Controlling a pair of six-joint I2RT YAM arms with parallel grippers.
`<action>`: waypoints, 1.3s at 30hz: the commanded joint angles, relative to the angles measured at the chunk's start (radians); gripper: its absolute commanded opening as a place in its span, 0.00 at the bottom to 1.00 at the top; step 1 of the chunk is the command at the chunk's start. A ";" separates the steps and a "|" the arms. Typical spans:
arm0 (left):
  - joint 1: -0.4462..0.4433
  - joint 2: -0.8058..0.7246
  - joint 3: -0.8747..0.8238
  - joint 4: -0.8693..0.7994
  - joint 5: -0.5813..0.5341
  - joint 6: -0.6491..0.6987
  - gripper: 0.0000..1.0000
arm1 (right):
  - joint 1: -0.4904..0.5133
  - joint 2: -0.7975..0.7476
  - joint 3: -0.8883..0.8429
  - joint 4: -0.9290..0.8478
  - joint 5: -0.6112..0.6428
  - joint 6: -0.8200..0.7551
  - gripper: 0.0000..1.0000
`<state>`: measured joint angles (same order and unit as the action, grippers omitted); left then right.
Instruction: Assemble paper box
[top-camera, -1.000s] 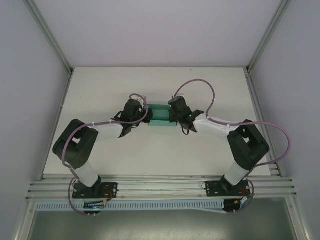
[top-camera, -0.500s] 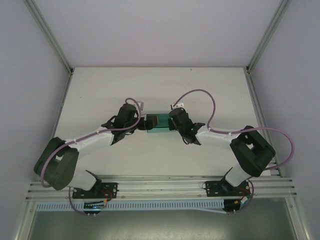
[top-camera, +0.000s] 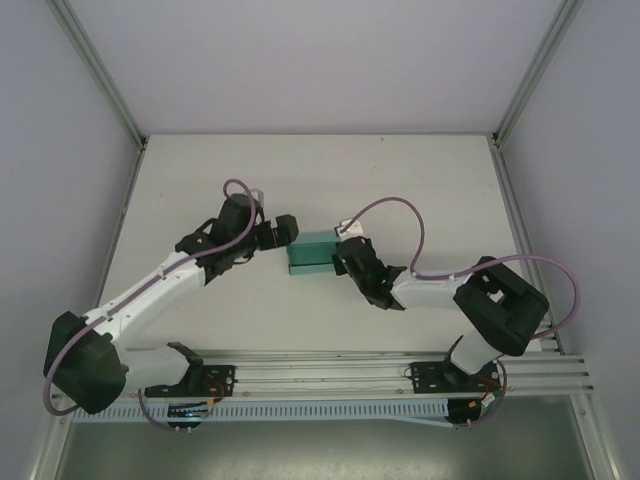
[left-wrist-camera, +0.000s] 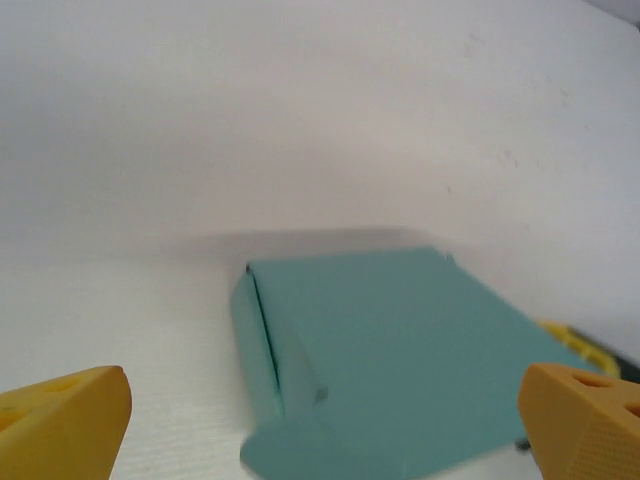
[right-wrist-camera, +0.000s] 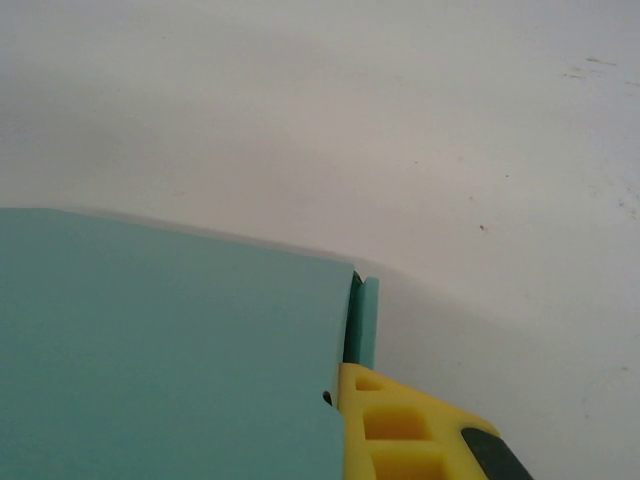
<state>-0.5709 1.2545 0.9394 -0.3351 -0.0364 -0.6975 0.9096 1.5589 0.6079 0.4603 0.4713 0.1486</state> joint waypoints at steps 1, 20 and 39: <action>0.054 0.078 0.053 -0.107 0.016 -0.014 0.98 | 0.035 0.049 -0.056 0.009 -0.005 -0.076 0.00; 0.103 0.277 -0.273 0.470 0.341 -0.167 0.89 | 0.068 0.108 -0.103 0.128 0.049 -0.106 0.05; 0.102 0.468 -0.224 0.493 0.306 -0.126 0.64 | 0.065 -0.319 -0.211 -0.170 -0.101 -0.106 0.64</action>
<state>-0.4694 1.6707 0.7124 0.2241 0.3046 -0.8486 0.9749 1.3125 0.4122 0.3985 0.3912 0.0242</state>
